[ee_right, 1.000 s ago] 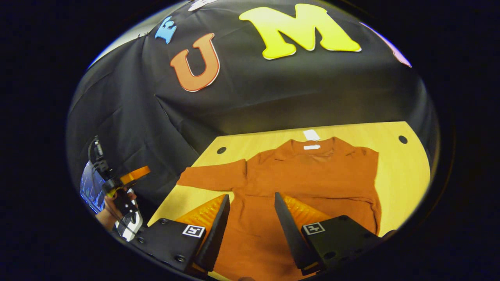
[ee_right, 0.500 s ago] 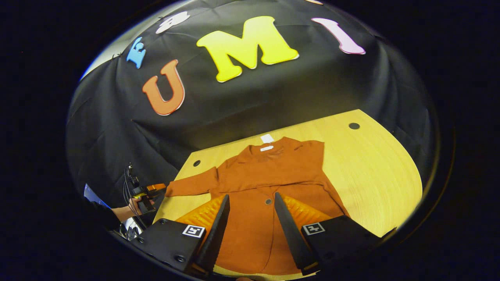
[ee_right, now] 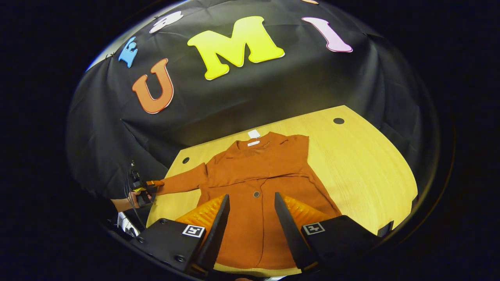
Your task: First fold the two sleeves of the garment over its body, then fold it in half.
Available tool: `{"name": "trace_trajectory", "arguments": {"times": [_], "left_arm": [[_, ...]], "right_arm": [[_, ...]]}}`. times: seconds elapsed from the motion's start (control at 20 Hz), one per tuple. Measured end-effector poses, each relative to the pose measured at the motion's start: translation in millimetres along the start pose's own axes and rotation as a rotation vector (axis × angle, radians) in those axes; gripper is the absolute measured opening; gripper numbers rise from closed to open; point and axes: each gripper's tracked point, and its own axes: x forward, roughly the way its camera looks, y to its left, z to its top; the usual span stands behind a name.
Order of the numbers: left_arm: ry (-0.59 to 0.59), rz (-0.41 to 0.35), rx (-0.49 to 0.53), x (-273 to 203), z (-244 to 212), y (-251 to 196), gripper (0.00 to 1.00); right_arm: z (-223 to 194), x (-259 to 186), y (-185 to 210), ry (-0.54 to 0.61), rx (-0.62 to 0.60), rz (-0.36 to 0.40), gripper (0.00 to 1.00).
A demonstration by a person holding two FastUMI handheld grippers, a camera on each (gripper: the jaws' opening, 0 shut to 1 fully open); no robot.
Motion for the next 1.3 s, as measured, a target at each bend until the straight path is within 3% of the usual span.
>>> {"name": "trace_trajectory", "arguments": {"times": [0.1, 0.2, 0.3, 0.4, 0.45, 0.55, 0.75, 1.2, 1.25, 1.3], "left_arm": [[-0.003, 0.063, 0.039, 5.4, 2.0, 2.1, 0.67], [-0.011, 0.136, 0.093, -6.8, 5.7, 9.5, 0.58], [-0.024, 0.198, 0.133, -11.8, 14.0, 14.3, 0.3], [-0.035, 0.205, 0.108, -17.9, 17.0, 7.2, 0.04], [-0.029, 0.147, 0.077, -18.4, 14.2, -7.2, 0.03], [-0.032, 0.108, 0.05, -28.6, 12.2, -29.1, 0.03], [-0.077, 0.026, 0.09, -55.0, 21.2, -87.6, 0.03], [-0.152, -0.106, 0.195, -119.3, 16.6, -311.3, 0.03], [-0.146, -0.135, 0.206, -121.5, 7.8, -344.5, 0.11], [-0.139, -0.153, 0.228, -121.7, -1.6, -375.0, 0.02]], "right_arm": [[2.5, 0.3, -7.7, -0.004, 0.038, -0.009, 0.75], [4.6, 2.5, -12.3, -0.008, 0.078, -0.01, 0.76], [6.8, 5.8, -16.4, -0.012, 0.082, -0.01, 0.76], [8.3, 5.0, -25.5, -0.014, 0.056, -0.006, 0.76], [8.8, 2.5, -28.4, -0.016, 0.048, 0.001, 0.76], [11.8, -0.5, -22.5, -0.023, 0.045, 0.02, 0.75], [14.6, -7.7, -21.8, -0.039, 0.016, 0.062, 0.76], [37.3, -35.8, -46.6, -0.099, -0.083, 0.184, 0.75], [41.3, -40.1, -50.5, -0.108, -0.093, 0.196, 0.76], [43.1, -43.2, -57.9, -0.12, -0.093, 0.207, 0.76]]}}
